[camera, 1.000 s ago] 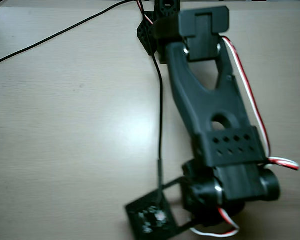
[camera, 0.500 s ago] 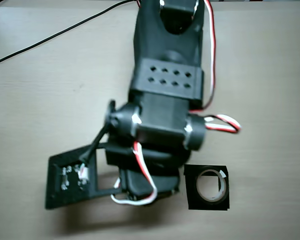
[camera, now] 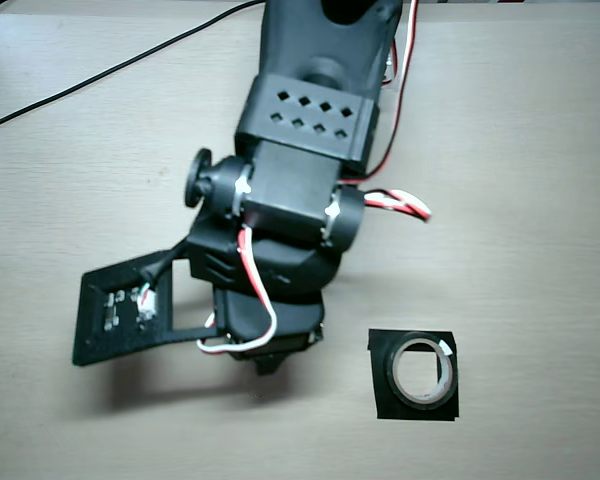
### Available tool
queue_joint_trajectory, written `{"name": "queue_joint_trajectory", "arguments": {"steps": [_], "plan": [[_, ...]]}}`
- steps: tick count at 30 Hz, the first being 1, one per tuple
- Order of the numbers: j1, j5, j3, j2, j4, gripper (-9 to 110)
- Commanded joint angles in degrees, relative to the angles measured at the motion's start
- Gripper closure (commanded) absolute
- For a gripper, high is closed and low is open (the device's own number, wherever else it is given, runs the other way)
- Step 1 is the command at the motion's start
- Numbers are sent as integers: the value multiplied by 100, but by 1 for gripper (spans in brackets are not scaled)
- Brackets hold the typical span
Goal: Grasp a tape and put it in the target area.
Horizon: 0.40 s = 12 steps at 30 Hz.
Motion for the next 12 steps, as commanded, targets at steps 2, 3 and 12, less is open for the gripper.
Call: {"name": "queue_joint_trajectory", "arguments": {"steps": [2,3,12], "plan": [[70,-62,114,360,-132,89],[70,-62,141,369,-149,89],[44,-132,193,360,-211,88]]}}
